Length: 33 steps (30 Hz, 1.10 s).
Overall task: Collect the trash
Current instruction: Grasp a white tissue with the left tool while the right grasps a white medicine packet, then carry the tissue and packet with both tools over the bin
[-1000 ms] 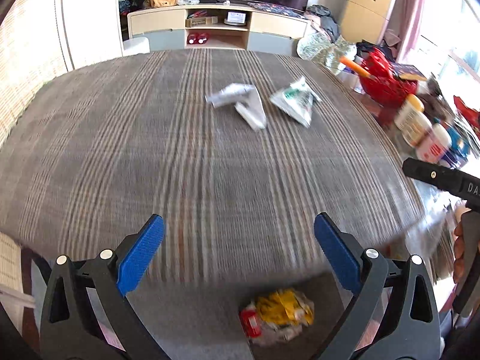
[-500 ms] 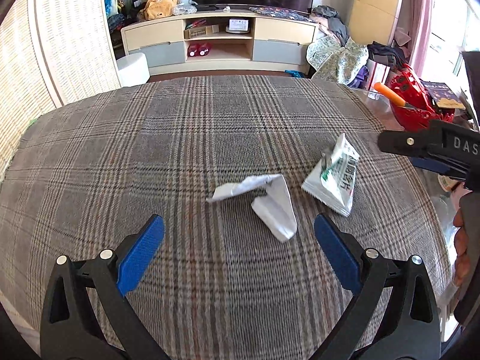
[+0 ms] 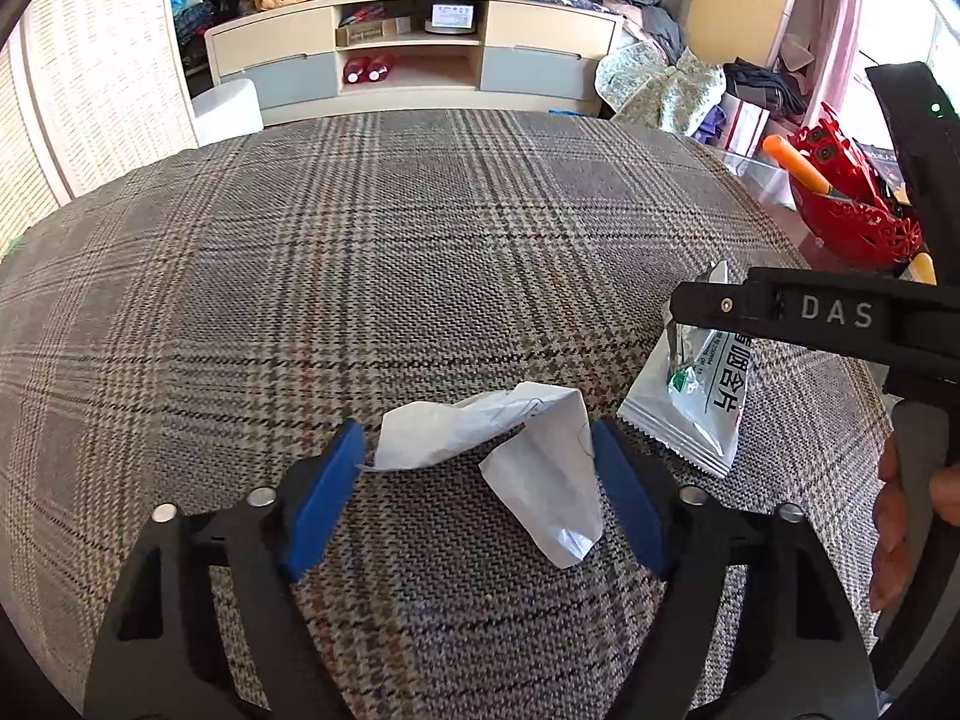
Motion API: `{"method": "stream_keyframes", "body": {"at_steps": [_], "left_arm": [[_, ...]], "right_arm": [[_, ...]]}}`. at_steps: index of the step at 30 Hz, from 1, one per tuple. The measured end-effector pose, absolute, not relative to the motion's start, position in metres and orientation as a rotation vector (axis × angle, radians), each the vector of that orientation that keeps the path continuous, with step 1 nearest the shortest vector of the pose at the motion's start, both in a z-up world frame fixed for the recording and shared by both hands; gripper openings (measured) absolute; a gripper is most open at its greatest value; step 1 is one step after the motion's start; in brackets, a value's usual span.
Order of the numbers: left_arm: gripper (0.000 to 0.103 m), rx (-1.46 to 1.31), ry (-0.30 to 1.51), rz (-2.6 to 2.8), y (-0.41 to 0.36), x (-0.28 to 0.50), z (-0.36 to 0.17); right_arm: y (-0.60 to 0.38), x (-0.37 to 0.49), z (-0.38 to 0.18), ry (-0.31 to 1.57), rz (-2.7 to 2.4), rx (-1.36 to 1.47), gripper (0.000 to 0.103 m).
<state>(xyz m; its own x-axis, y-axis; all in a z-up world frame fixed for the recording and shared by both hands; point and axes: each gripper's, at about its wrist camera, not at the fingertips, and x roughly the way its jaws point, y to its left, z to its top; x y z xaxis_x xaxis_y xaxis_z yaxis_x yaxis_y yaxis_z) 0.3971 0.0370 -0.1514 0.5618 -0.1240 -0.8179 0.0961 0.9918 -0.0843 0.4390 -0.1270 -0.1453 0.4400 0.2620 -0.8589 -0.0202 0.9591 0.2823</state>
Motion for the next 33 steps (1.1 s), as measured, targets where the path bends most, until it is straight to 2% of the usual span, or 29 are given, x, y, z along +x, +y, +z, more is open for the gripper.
{"method": "stream_keyframes", "body": {"at_steps": [2,7,9,11,14,16,23,33], "left_arm": [[0.062,-0.036,0.971,-0.141,0.037,0.4,-0.155],[0.052,-0.019,0.96,-0.155,0.029,0.398,-0.157],[0.041,-0.01,0.95,-0.162,0.027,0.397,-0.156],[0.015,-0.01,0.942,-0.175,0.026,0.394,-0.152],[0.011,-0.005,0.961,-0.181,0.021,0.39,-0.148],[0.005,-0.01,0.965,-0.173,0.022,0.385,-0.142],[0.003,-0.005,0.904,-0.161,0.02,0.341,-0.092],[0.003,-0.028,0.816,-0.203,0.006,0.23,-0.013]], "right_arm": [[-0.127,0.438,-0.144,1.095,0.204,0.242,0.036],[-0.118,0.432,-0.137,1.062,0.224,0.135,0.024],[-0.12,0.429,-0.137,1.057,0.232,0.142,0.023],[-0.125,0.425,-0.136,1.057,0.235,0.151,0.017],[-0.133,0.419,-0.131,1.048,0.23,0.156,0.009],[-0.138,0.412,-0.125,1.041,0.233,0.168,0.008],[-0.152,0.376,-0.083,0.992,0.24,0.166,0.006],[-0.17,0.269,-0.013,0.891,0.281,0.155,0.006]]}}
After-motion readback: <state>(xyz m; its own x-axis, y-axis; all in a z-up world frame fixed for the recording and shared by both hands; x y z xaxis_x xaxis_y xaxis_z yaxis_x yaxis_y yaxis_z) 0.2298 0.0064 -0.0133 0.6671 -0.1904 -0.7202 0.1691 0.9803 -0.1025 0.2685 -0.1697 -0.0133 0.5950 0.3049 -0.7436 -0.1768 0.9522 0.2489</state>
